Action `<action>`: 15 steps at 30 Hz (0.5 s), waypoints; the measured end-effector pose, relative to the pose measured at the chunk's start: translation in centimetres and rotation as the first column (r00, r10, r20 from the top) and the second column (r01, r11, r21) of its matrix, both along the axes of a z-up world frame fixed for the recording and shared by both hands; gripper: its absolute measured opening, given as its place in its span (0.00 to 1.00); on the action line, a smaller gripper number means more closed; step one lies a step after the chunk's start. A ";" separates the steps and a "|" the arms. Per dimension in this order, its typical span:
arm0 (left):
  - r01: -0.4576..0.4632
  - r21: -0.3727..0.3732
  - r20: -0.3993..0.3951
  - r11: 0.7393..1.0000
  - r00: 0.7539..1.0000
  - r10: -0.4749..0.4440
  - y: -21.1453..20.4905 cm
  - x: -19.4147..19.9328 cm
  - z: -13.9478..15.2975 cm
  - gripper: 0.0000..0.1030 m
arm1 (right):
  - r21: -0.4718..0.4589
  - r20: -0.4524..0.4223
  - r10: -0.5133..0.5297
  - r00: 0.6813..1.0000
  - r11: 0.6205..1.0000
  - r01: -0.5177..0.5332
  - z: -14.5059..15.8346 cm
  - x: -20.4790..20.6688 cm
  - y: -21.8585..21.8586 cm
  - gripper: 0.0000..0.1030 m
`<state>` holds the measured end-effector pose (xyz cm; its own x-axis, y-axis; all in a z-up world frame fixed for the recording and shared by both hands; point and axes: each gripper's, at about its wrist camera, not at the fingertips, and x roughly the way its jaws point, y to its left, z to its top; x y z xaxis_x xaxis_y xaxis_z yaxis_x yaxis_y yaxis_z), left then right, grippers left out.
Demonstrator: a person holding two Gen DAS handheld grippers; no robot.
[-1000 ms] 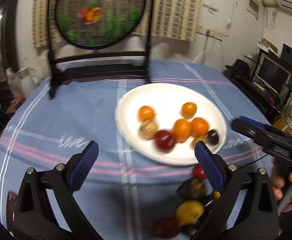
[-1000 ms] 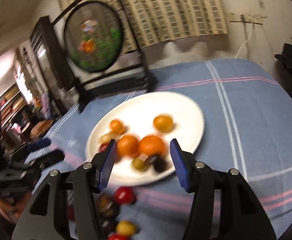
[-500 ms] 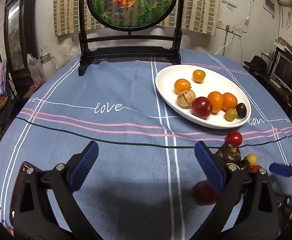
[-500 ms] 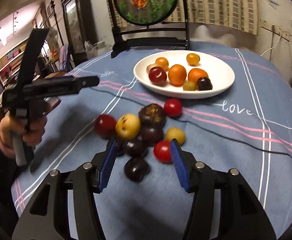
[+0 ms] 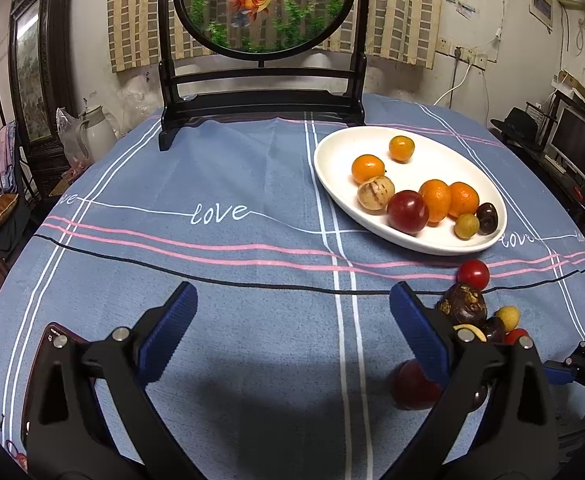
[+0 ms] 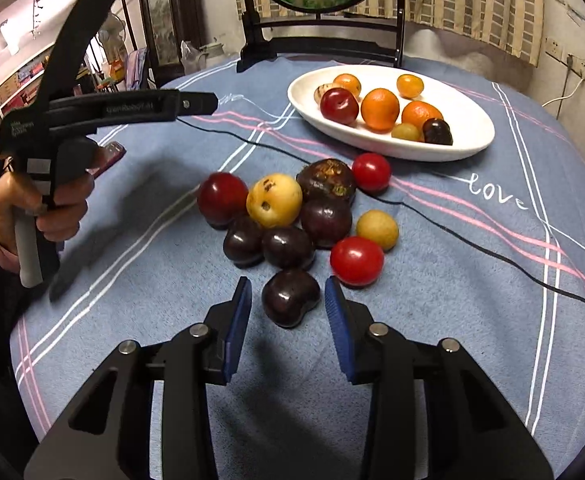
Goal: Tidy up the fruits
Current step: 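Grasp a dark purple plum with the right tool while the left tool grasps a red plum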
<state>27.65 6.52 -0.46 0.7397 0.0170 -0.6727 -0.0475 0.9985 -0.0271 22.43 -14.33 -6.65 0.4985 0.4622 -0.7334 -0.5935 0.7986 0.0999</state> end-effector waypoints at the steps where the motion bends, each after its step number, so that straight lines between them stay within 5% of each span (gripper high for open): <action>1: -0.001 0.001 0.001 1.000 1.000 0.001 0.0 0.0 0.0 0.96 | -0.003 -0.007 0.002 1.000 1.000 -0.002 -0.2 0.1 0.1 0.38; 15: 0.046 0.028 0.001 0.999 0.999 -0.046 -0.4 -0.3 0.1 0.96 | -0.006 -0.020 0.006 1.000 1.000 -0.006 -0.3 0.2 -0.1 0.29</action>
